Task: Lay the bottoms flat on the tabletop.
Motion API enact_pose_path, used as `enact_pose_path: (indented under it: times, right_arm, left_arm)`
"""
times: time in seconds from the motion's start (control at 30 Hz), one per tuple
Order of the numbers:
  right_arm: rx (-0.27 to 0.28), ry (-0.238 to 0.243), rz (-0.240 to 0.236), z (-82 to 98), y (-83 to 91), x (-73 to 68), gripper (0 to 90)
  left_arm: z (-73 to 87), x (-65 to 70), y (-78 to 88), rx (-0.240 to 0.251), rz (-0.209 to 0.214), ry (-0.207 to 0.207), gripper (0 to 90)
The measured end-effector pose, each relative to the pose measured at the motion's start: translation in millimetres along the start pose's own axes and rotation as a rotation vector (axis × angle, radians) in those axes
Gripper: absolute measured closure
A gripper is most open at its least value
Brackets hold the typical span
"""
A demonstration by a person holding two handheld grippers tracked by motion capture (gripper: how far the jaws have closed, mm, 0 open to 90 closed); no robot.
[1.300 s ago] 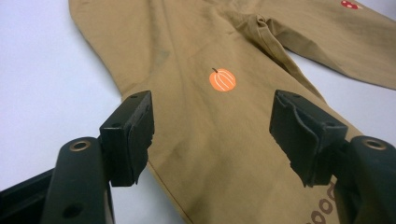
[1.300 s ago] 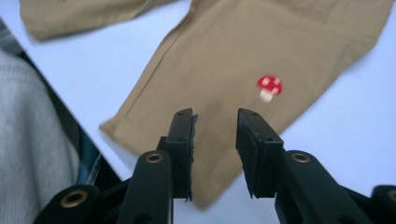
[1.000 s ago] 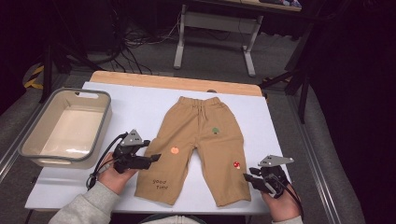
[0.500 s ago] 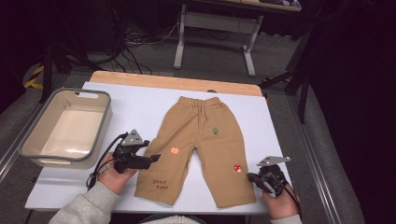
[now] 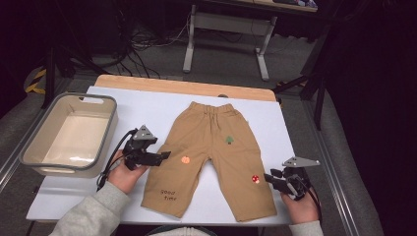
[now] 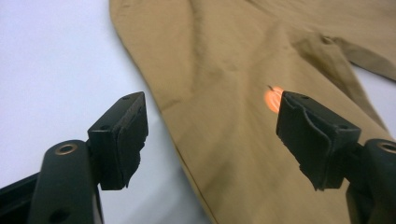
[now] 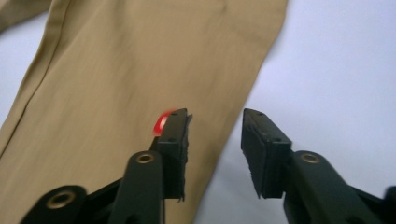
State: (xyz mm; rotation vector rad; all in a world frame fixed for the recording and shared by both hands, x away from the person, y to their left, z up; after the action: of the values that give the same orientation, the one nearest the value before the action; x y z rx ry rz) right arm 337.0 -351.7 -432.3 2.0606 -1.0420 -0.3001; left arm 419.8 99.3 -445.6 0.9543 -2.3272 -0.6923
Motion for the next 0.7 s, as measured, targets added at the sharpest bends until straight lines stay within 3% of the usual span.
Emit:
enact_pose_path:
  times: [0.23, 0.4, 0.5, 0.57, 0.6, 0.63, 0.7]
  right_arm:
    - [-0.002, 0.011, 0.007, -17.9, -22.7, 10.7, 58.0]
    - [-0.016, 0.017, 0.019, -17.0, -27.8, 12.0, 57.8]
    - [-0.026, 0.005, 0.022, -14.7, -27.7, 14.2, 57.8]
    - [-0.028, 0.001, 0.024, -14.2, -28.1, 14.7, 57.9]
    - [-0.031, -0.001, 0.023, -13.8, -28.4, 14.9, 57.9]
    - [-0.040, -0.003, 0.019, -12.7, -30.8, 15.4, 58.0]
    - [-0.047, -0.007, 0.015, -11.9, -32.8, 15.7, 58.4]
  left_arm:
    - [-24.7, -20.0, -29.0, -0.041, -0.028, 0.064, 37.9]
    - [-33.2, -31.6, -52.0, -0.073, -0.072, 0.068, 46.7]
    - [-34.7, -36.5, -61.8, -0.105, -0.060, 0.097, 57.5]
    - [-34.9, -36.6, -63.4, -0.109, -0.051, 0.094, 67.6]
    - [-35.5, -34.9, -65.4, -0.114, -0.042, 0.077, 67.6]
    - [-37.3, -31.8, -65.9, -0.121, -0.039, 0.063, 85.1]
    - [-38.5, -30.0, -65.4, -0.119, -0.086, 0.040, 86.5]
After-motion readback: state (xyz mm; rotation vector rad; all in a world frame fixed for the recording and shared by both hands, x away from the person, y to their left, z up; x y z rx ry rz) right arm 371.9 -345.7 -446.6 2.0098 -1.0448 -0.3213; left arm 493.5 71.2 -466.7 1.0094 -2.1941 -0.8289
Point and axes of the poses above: each handheld gripper's, and its own axes: y roughly backward along the jaws, z roughly out of its underside, x roughly to its right, the point moved 2 cm from there along -y, roughly forward along the jaws, and after that the axes turned 12 degrees about y, right-handed, at the moved point
